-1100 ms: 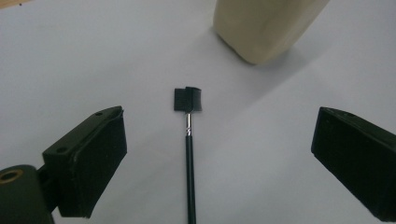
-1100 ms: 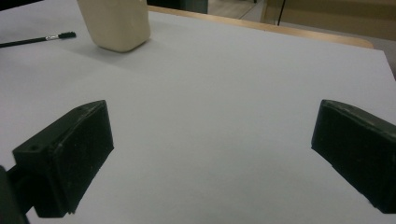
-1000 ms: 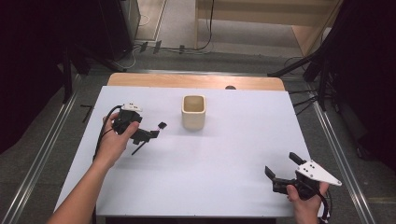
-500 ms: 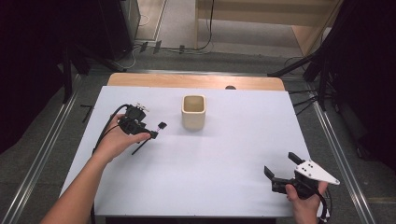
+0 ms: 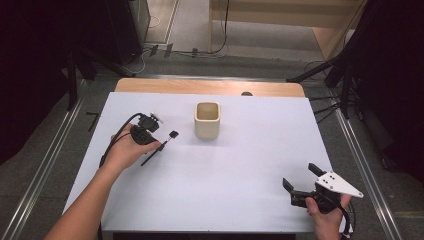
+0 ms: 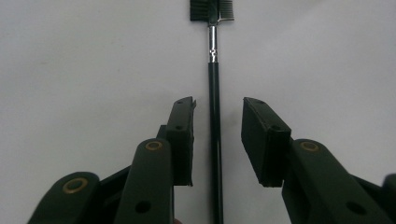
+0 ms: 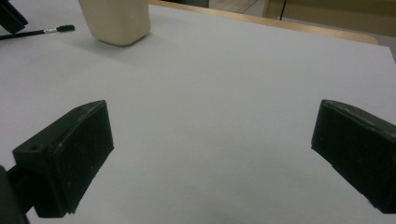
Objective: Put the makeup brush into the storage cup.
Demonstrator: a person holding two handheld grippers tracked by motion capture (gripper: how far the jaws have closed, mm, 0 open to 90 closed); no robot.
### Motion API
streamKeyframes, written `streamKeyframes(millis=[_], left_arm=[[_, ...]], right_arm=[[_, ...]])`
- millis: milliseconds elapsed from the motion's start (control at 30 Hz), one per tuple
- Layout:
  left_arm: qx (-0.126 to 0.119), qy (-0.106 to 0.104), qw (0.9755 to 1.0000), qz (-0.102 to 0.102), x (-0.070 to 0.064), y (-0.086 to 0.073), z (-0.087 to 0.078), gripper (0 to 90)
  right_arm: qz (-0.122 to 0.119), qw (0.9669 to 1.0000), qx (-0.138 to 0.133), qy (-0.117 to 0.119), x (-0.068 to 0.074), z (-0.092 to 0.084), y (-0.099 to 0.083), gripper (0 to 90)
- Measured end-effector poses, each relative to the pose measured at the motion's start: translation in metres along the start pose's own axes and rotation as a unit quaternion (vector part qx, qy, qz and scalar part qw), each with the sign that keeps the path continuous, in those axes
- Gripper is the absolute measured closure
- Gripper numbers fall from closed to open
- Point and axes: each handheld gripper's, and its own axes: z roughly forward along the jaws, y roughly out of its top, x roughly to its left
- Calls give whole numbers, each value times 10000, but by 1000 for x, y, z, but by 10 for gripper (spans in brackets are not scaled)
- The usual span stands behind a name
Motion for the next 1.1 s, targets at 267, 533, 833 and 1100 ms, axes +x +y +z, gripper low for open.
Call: streamKeyframes(millis=[267,533,833,1100], left_arm=[[369,222,9990,102,-6,6,8,758],[434,341,9984,155,-10,8,9,867],[246,195,9994,-136,-2,6,5,870],[-379,-8,9987,-332,7,3,-16,870]], right_arm=[[13,10000,11,-15,0,1,0,0],[-20,10000,41,-11,-1,2,-1,0],[17,10000,42,-29,0,1,-1,0],[28,10000,7,-18,-2,0,-1,0]])
